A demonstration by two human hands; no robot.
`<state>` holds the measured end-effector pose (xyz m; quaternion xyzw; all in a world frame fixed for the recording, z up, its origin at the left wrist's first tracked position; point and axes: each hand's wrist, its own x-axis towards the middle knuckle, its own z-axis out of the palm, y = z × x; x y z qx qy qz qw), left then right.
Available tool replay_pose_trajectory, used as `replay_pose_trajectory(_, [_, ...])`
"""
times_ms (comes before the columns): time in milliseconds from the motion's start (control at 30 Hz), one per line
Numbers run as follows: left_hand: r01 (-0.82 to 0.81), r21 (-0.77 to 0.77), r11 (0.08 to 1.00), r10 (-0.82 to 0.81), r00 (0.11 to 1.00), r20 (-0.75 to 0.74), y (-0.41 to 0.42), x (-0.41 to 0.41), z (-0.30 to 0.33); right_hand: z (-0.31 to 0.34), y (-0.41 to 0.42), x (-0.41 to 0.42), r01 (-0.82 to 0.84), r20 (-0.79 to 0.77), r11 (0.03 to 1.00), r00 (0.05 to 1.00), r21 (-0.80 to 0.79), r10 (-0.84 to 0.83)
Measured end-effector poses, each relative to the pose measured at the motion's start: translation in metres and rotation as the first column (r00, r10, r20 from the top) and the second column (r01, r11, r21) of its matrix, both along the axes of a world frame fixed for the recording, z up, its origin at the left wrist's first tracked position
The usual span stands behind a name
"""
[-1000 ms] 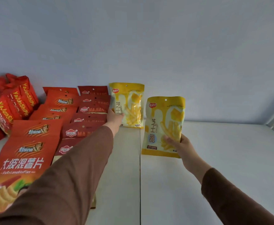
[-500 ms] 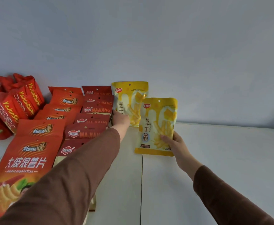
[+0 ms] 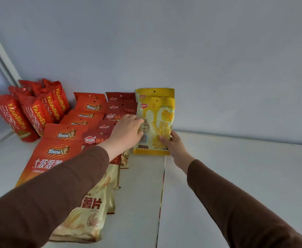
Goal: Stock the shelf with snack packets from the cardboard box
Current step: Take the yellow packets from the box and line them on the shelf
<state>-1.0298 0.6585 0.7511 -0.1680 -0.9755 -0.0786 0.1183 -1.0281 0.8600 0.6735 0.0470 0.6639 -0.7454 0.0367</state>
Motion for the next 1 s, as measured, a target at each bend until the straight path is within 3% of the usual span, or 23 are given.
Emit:
replay_pose_trajectory(100, [0.045,-0.078,0.996,-0.053,0.994,-0.092,-0.004,0.009,0.003,-0.006,-0.006,-0.011,0.074,-0.003,0.993,0.997,0.091,-0.074])
replay_pose_trajectory(400, [0.07,-0.233,0.97,-0.094,0.991,-0.091,-0.009,0.018,-0.016,-0.015,-0.015,-0.018,0.233,-0.009,0.941,0.971,0.244,-0.238])
replay_pose_trajectory(567, [0.063,-0.238,0.969,-0.08,0.995,-0.061,-0.011,0.021,-0.016,-0.013,-0.015,-0.018,0.288,-0.013,0.909,0.955,0.301,-0.298])
replay_pose_trajectory(667, [0.067,-0.227,0.971,-0.082,0.995,-0.057,-0.012,0.025,-0.014,-0.002,-0.007,-0.006,0.323,-0.119,0.83,0.946,0.455,-0.303])
replay_pose_trajectory(833, [0.056,-0.184,0.981,-0.07,0.995,-0.072,-0.011,0.044,-0.007,0.026,0.004,0.03,0.34,-0.376,0.658,0.922,0.672,-0.093])
replay_pose_trajectory(1000, [-0.027,-0.109,0.994,0.013,0.992,-0.122,-0.008,0.095,0.007,0.055,0.0,0.073,0.176,-0.364,0.562,0.899,0.808,0.242])
